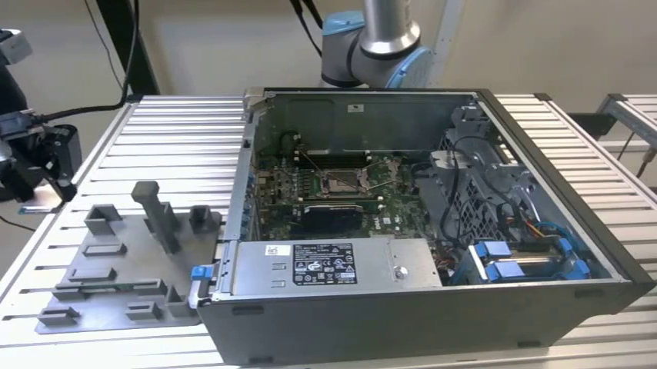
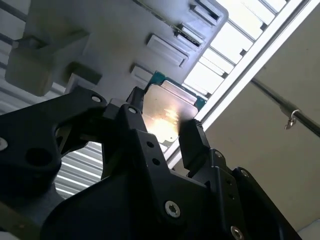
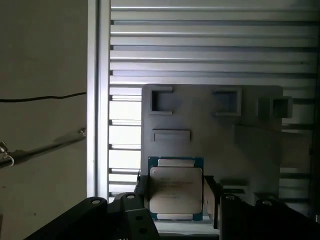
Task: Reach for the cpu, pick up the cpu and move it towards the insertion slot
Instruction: 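Pick up the cpu and move it towards the insertion slot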
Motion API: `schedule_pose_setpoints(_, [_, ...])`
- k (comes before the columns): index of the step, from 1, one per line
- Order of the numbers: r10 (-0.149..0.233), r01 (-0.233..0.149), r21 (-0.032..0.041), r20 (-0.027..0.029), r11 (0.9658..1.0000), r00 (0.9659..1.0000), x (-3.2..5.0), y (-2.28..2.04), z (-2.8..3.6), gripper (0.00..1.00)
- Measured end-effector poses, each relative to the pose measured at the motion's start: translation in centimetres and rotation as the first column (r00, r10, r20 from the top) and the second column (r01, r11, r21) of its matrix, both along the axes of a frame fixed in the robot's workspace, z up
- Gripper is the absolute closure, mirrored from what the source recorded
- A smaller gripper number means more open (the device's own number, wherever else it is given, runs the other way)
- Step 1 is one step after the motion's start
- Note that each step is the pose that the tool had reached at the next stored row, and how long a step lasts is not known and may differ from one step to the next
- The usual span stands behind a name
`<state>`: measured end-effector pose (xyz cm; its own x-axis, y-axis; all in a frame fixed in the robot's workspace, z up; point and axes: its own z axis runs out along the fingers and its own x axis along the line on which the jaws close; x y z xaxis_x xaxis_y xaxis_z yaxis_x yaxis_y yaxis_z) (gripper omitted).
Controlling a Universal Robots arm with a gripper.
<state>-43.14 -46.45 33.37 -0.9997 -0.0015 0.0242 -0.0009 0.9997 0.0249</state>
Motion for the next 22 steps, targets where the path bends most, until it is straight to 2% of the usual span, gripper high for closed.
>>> schedule_pose_setpoints(6, [0.000, 0.000, 0.0000, 0.0000, 1.0000, 1.0000, 0.24, 0.00, 1.93, 1.00])
schedule_pose_setpoints(11, [0.000, 0.000, 0.0000, -0.0001, 1.0000, 1.0000, 0.60, 0.00, 3.18, 1.00])
schedule_pose_setpoints(15, [0.000, 0.000, -0.0001, -0.0005, 1.0000, 1.0000, 1.51, 0.00, 3.62, 1.00])
schedule_pose_setpoints(22, [0.000, 0.000, 0.0000, -0.0004, 1.0000, 1.0000, 4.06, 0.03, 3.91, 1.00])
